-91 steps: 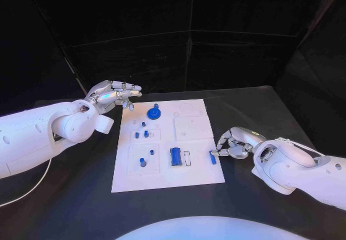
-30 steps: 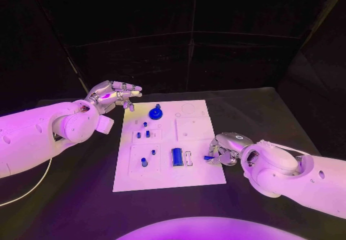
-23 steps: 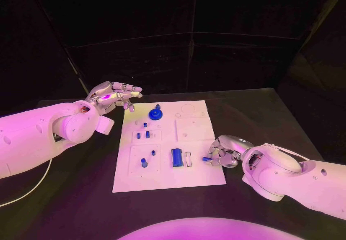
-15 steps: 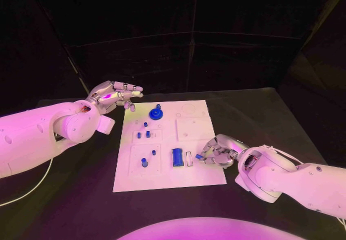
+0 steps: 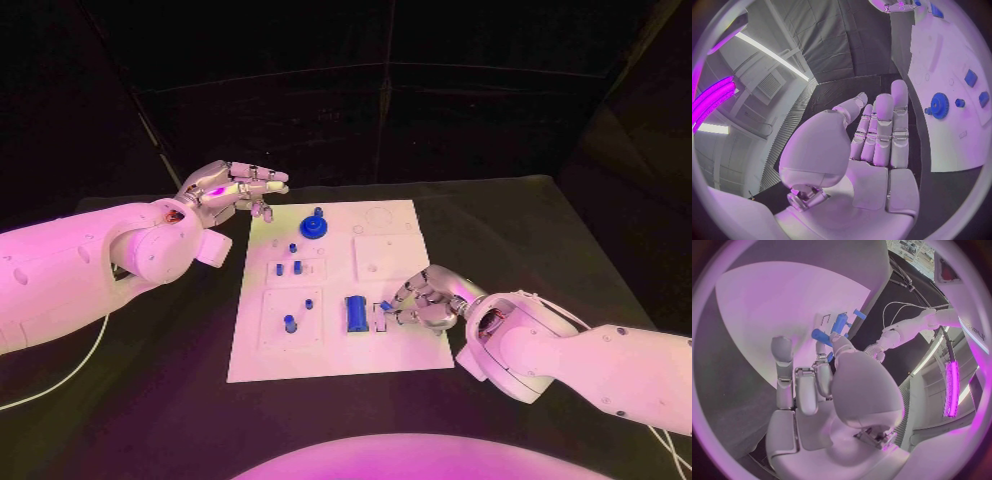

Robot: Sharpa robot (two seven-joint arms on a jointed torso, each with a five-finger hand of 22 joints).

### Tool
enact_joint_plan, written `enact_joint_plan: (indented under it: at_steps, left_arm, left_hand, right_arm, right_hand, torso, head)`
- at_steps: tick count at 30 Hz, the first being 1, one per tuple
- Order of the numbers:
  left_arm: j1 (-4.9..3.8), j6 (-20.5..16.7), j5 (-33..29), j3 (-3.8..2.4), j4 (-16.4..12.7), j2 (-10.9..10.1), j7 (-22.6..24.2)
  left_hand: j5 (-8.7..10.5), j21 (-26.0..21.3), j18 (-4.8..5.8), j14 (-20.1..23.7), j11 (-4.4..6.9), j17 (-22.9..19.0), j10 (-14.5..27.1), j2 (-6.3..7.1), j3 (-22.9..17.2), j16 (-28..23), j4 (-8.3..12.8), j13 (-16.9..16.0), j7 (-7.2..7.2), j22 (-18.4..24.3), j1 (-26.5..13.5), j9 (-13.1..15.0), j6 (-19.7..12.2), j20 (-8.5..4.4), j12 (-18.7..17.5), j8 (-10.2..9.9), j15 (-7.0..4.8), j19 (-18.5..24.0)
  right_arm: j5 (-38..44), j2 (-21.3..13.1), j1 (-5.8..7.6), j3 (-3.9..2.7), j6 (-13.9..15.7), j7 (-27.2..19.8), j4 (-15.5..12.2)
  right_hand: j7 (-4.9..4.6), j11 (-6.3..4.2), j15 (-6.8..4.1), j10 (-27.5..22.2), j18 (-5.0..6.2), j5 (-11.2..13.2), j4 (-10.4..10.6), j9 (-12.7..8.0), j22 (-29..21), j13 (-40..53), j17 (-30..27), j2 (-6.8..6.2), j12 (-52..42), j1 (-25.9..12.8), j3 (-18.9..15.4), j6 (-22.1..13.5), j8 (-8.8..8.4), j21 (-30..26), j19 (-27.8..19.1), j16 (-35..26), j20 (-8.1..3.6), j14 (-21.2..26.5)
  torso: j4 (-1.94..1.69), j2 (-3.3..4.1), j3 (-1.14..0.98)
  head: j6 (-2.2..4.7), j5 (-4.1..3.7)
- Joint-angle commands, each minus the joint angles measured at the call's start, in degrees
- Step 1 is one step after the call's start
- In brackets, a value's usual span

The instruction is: Assemble the parts on the task board

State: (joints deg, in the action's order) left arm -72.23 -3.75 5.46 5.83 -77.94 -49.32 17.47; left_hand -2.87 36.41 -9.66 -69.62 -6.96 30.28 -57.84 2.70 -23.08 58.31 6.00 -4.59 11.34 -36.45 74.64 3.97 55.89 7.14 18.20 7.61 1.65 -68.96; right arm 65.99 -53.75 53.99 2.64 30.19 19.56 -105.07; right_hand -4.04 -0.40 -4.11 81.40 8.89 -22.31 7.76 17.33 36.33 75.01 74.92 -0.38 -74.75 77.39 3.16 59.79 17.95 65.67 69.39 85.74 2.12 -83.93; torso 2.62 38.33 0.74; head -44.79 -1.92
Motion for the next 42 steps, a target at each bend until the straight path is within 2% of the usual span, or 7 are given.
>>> enact_joint_plan:
  at_steps: [1,3,7,27,30,33,42]
  left_arm:
    - [-0.08,0.57,0.15,-0.02,-0.13,0.11,0.16]
    - [-0.08,0.59,0.15,-0.02,-0.15,0.15,0.11]
    - [-0.1,0.6,0.15,-0.02,-0.18,0.16,0.05]
    - [-0.18,1.22,3.42,-0.02,-0.53,0.03,-0.27]
    - [-0.19,1.22,3.45,-0.02,-0.51,0.01,-0.26]
    - [-0.19,1.25,3.46,-0.02,-0.51,0.02,-0.26]
    - [-0.19,1.24,3.47,-0.02,-0.5,0.0,-0.24]
  left_hand:
    - [0.12,-0.29,-0.75,0.31,-0.03,-0.06,0.37,-0.51,0.32,-0.05,-0.18,-0.07,0.03,0.09,-0.1,-0.01,-0.46,0.09,0.4,-0.03,0.11,0.4]
    - [0.12,-0.29,-0.75,0.31,-0.03,-0.06,0.37,-0.51,0.32,-0.05,-0.18,-0.07,0.03,0.09,-0.1,-0.01,-0.46,0.09,0.4,-0.03,0.11,0.4]
    - [0.12,-0.33,-0.76,0.4,-0.03,-0.24,0.46,-0.55,0.32,-0.08,-0.15,-0.07,0.02,0.12,-0.05,-0.01,-0.5,0.1,0.5,0.0,0.11,0.4]
    - [0.12,-0.36,-0.77,0.45,-0.03,-0.28,0.55,-0.52,0.31,-0.06,-0.05,-0.06,0.03,0.14,0.06,-0.02,-0.57,0.1,0.55,0.0,0.1,0.42]
    - [0.12,-0.36,-0.77,0.45,-0.03,-0.28,0.55,-0.52,0.31,-0.06,-0.05,-0.06,0.03,0.14,0.06,-0.02,-0.57,0.1,0.55,0.0,0.1,0.42]
    - [0.12,-0.36,-0.77,0.45,-0.03,-0.28,0.55,-0.52,0.31,-0.06,-0.05,-0.06,0.03,0.14,0.06,-0.02,-0.57,0.1,0.55,0.0,0.1,0.42]
    - [0.12,-0.36,-0.77,0.45,-0.03,-0.28,0.55,-0.52,0.31,-0.06,-0.05,-0.06,0.03,0.14,0.06,-0.02,-0.57,0.1,0.55,0.0,0.1,0.42]
  right_arm:
    - [-1.47,0.74,0.09,-0.02,-2.74,1.54,0.68]
    - [-1.43,1.34,0.09,-0.02,-3.89,2.38,1.2]
    - [-1.27,2.4,0.1,-0.02,-4.86,3.68,2.01]
    - [1.5,4.22,0.1,-0.03,-3.31,6.1,3.55]
    - [1.96,4.25,0.1,-0.03,-3.42,6.17,3.51]
    - [2.2,4.35,0.1,-0.03,-3.41,6.15,3.5]
    - [2.83,4.71,0.1,-0.03,-2.56,5.72,3.5]
  right_hand:
    - [0.22,-0.15,-0.07,0.72,-0.24,-0.27,1.16,0.24,0.09,1.0,6.97,-0.52,-0.36,-1.88,-0.5,1.03,0.05,0.05,0.37,0.16,0.06,-4.46]
    - [0.64,-0.49,-0.33,0.96,-0.23,-1.1,1.71,0.65,0.22,1.22,7.06,-1.01,-0.62,-2.93,-1.05,1.87,0.63,0.09,0.47,0.2,-0.1,-4.48]
    - [0.88,-0.69,-0.52,1.12,-0.25,-1.28,2.1,0.96,0.41,1.37,7.16,-1.19,-0.79,-3.58,-1.42,2.25,1.0,0.16,0.59,0.25,-0.27,-4.5]
    - [2.13,-1.75,-1.41,1.57,-0.33,-2.06,2.97,3.16,0.73,1.75,7.4,-1.62,-1.16,-4.68,-2.44,3.62,4.03,0.22,0.93,0.35,-1.09,-4.56]
    - [2.35,-1.93,-1.59,1.87,-0.39,-4.72,3.91,4.06,0.96,2.19,7.6,-2.21,-1.64,-5.92,-3.65,3.42,5.22,0.28,1.09,0.44,-1.28,-4.61]
    - [2.41,-2.01,-1.65,2.0,-0.41,-5.12,4.31,4.52,1.11,2.39,7.68,-2.34,-1.84,-6.31,-4.25,3.23,5.84,0.33,1.17,0.48,-1.36,-4.62]
    - [2.43,-2.01,-1.65,2.25,-0.47,1.16,6.56,6.12,1.31,2.79,7.83,-2.07,-2.24,-8.17,-7.13,2.28,8.01,0.32,1.32,0.55,-1.43,-4.66]
  torso:
    - [-0.08,0.02,0.03]
    - [-0.19,0.07,0.06]
    - [0.01,-0.02,0.03]
    - [0.09,-0.05,-0.05]
    - [0.09,-0.03,-0.03]
    - [0.16,-0.01,-0.04]
    - [0.09,-0.03,0.0]
  head:
    - [-0.03,-0.07]
    - [0.04,-0.11]
    - [-0.06,0.15]
    - [-0.2,0.3]
    - [-0.2,0.3]
    - [-0.26,0.29]
    - [-0.24,0.23]
